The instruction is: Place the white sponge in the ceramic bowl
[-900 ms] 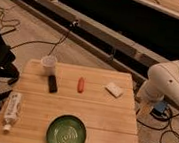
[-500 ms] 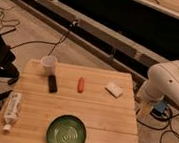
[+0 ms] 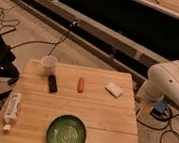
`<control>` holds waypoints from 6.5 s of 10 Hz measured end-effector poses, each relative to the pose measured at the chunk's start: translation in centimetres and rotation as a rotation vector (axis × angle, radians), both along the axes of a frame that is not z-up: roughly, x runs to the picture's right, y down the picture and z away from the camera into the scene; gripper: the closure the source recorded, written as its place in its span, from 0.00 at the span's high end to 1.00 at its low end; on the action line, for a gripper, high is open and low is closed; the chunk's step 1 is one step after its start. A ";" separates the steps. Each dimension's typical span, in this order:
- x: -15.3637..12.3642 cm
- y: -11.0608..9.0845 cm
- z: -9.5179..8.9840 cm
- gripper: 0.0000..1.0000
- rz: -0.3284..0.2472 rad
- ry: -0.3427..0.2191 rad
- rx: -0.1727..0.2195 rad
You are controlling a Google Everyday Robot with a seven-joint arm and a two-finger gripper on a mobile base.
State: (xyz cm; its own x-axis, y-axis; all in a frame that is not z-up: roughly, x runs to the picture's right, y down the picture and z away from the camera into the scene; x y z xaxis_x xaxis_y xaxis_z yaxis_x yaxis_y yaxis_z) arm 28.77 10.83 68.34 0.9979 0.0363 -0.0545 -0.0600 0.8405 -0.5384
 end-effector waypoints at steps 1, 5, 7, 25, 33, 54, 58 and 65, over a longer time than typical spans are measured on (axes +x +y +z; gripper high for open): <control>0.0 0.0 0.0 0.65 0.000 0.000 0.001; -1.4 -6.4 -1.1 0.65 -0.013 -0.003 0.164; -5.3 -8.5 -0.2 0.65 0.011 -0.053 0.221; -5.9 -7.2 12.6 0.65 0.379 -0.067 0.109; -7.7 -4.3 19.0 0.65 0.538 -0.054 0.012; -6.1 -0.6 24.4 0.07 0.603 -0.171 0.023; -8.9 -4.8 19.9 0.07 0.506 -0.278 0.098; -16.2 -0.4 9.2 0.07 0.254 -0.480 -0.056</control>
